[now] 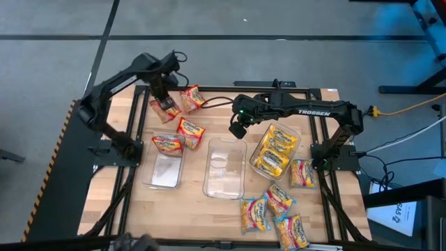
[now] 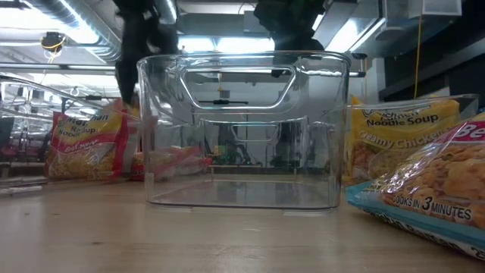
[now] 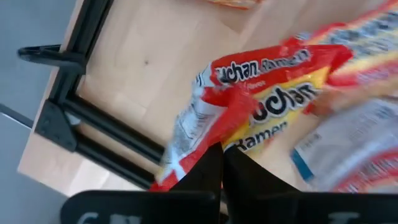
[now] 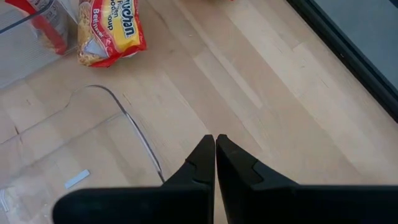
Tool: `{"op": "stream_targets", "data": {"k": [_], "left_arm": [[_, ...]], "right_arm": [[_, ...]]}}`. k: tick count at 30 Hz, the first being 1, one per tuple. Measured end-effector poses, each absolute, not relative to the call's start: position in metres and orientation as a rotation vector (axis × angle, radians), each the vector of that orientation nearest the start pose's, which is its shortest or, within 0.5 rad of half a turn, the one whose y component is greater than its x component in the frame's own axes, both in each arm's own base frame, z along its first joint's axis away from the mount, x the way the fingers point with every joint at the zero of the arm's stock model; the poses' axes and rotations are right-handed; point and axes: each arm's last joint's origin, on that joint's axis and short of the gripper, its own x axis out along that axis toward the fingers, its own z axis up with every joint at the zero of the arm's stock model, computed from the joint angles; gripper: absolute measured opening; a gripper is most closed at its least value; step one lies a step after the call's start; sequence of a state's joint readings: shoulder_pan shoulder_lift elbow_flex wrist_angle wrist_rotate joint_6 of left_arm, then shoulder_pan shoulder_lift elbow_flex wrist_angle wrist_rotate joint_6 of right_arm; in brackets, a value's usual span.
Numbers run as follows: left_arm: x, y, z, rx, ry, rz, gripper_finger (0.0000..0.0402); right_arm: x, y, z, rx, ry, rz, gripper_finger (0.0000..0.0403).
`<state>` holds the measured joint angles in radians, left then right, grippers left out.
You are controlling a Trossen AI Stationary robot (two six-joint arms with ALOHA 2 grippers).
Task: Sort Maruchan noodles
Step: Put the red noodle pack into the left transparent bin
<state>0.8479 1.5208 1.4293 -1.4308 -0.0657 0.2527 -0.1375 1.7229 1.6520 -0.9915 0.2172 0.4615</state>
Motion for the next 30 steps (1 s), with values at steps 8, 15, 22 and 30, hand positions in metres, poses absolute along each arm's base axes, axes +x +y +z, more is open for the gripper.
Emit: {"op": "stream_targets", "data": {"k": [8,15,22,30], "left_arm": [[0.155,0.118,0.361,-0.334,1.312,0.601,0.0],[0.137,0.056,0.382,-0.412,1.189,0.581,0.0],[0.149,0.012,0.369,-0.447,1.229,0.483,0.0],[0.172,-0.019,0.337,-0.378,1.191,0.487,0.0]], "right_arm": [[0.351,-0.055,0.323,0.376,0.974,-0.553,0.0014],[0.352,-0.049,0.322,0.465,0.998,-0.446,0.0014],[0.355,-0.02,0.322,0.467,1.014,-0.376,0.0014],[0.354,0.024,0.322,0.367,1.024,-0.314,0.0014]]}}
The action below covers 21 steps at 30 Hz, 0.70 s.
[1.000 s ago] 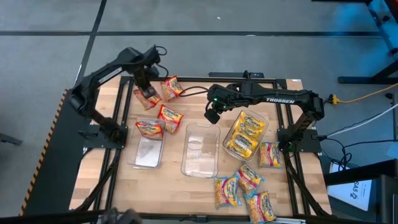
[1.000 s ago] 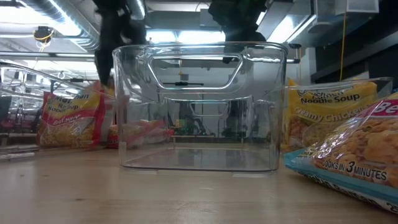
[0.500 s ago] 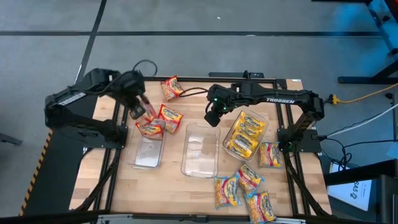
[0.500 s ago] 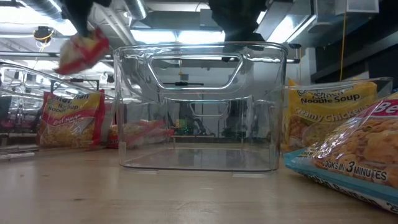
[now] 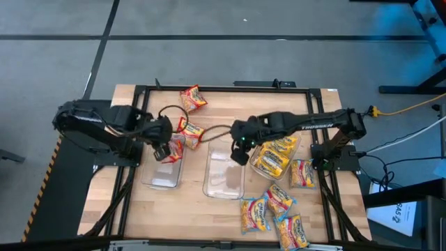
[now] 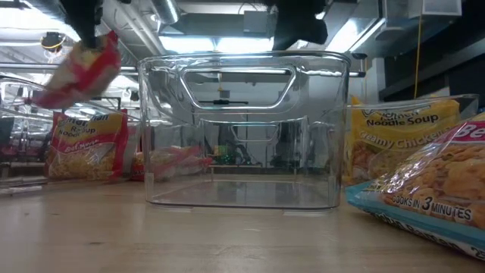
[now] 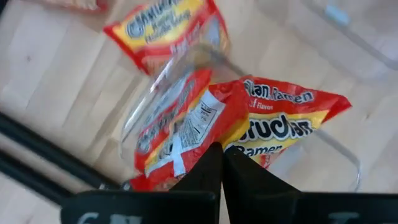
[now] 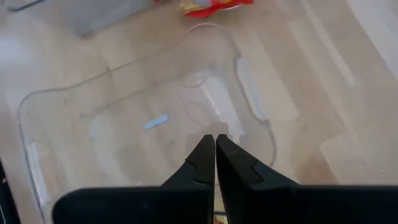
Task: Sort Maruchan noodles
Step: Put the red noodle pack into the left transparent bin
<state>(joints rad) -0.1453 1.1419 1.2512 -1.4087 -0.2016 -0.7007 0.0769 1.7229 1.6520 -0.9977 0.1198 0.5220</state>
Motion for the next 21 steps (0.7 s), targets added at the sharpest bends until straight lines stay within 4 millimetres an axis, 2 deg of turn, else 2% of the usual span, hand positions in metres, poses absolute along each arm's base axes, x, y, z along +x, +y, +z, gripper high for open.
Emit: {"op": "stream_targets", "data": {"k": [6,12,15,21], "left_arm": [[0.181,-0.025,0.315,-0.383,1.205,0.582,0.0],[0.197,-0.033,0.29,-0.41,1.155,0.556,0.0],[0.202,-0.034,0.284,-0.414,1.154,0.561,0.0],[0.195,-0.035,0.274,-0.442,1.278,0.594,0.0]], "right_arm": [[0.352,0.047,0.322,0.332,1.032,-0.257,0.0014],[0.35,0.062,0.322,0.296,1.027,-0.247,0.0014],[0.349,0.063,0.323,0.286,1.019,-0.258,0.0014],[0.349,0.062,0.323,0.306,1.018,-0.272,0.0014]]}}
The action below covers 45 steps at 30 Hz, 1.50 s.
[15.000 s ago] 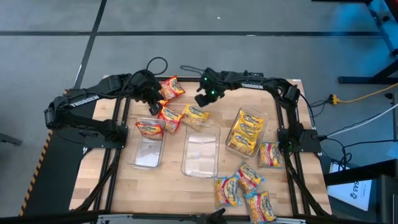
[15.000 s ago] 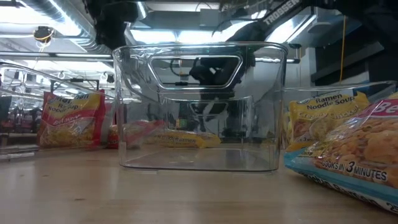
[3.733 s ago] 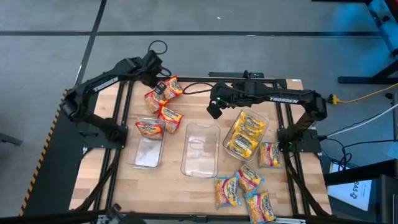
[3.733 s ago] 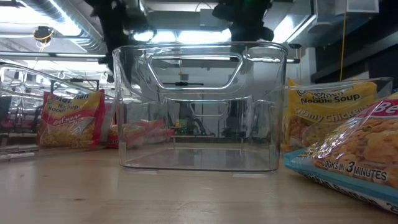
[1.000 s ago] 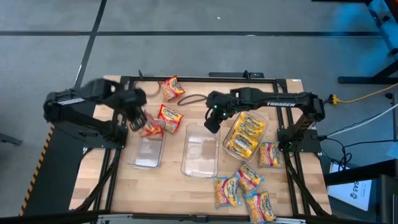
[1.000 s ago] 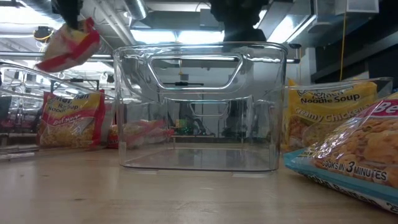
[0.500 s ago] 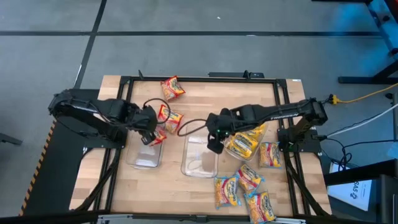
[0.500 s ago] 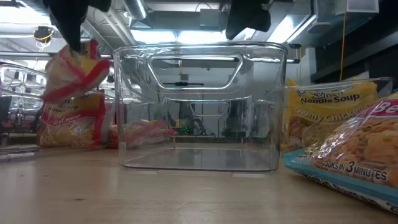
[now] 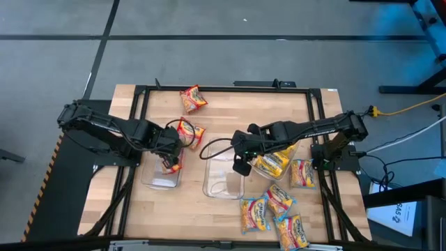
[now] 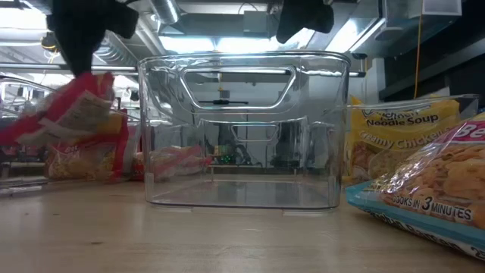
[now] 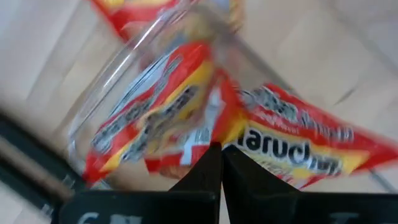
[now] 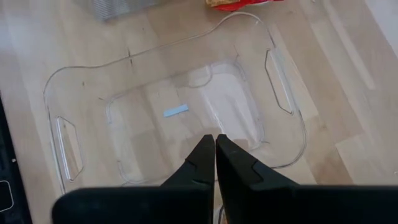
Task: Sort Maruchan noodles
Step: Put the red noodle pack into the left transparent bin
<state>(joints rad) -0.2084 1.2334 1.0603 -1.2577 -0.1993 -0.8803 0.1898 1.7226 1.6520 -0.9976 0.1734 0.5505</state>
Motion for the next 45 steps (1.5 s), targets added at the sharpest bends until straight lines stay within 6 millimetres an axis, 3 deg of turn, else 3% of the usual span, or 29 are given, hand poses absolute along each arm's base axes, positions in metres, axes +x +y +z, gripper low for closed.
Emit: {"op": "stream_targets", "data": {"k": [14,31,38,45], "left_arm": [[0.185,-0.039,0.272,-0.578,1.294,0.77,0.0],[0.173,-0.033,0.274,-0.511,1.262,0.987,0.0035],[0.174,-0.041,0.28,-0.566,1.447,0.668,0.0035],[0.188,-0.061,0.276,-0.42,1.337,0.373,0.0033]], "right_arm": [[0.349,0.061,0.323,0.294,1.014,-0.288,0.0014],[0.356,0.062,0.312,0.302,1.039,-0.315,0.0014],[0.365,0.066,0.296,0.322,1.101,-0.278,0.0014],[0.367,0.067,0.292,0.33,1.117,-0.265,0.0014]]}}
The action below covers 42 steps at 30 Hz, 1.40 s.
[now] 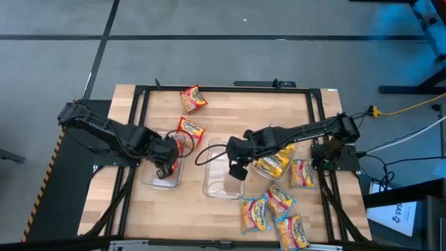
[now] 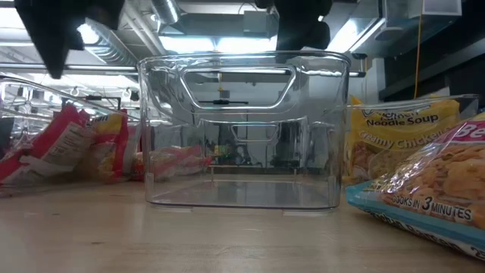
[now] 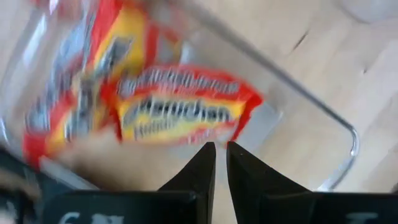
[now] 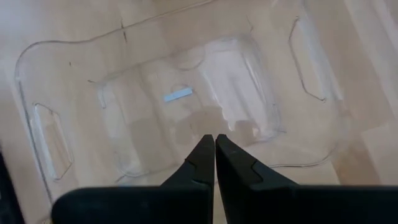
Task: Sort Maruchan noodles
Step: Put the red noodle pack into the left transparent bin
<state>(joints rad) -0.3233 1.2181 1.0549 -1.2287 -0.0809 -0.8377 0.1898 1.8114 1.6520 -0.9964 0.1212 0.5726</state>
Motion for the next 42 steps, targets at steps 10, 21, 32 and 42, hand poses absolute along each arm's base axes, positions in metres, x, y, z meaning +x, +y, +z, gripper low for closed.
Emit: {"op": "stream_targets", "data": {"k": [10,21,32,42], "left_arm": [[0.183,-0.06,0.255,-0.054,1.35,0.283,0.006],[0.175,-0.052,0.22,0.043,1.441,0.266,0.0087],[0.193,-0.057,0.229,0.378,1.285,-0.033,0.0088],[0.194,-0.059,0.229,0.536,1.272,-0.226,0.0088]], "right_arm": [[0.367,0.069,0.292,0.395,1.131,-0.232,0.0014],[0.367,0.069,0.292,0.425,1.133,-0.241,0.0014],[0.367,0.069,0.292,0.416,1.134,-0.235,0.0014],[0.367,0.069,0.292,0.412,1.136,-0.234,0.0014]]}}
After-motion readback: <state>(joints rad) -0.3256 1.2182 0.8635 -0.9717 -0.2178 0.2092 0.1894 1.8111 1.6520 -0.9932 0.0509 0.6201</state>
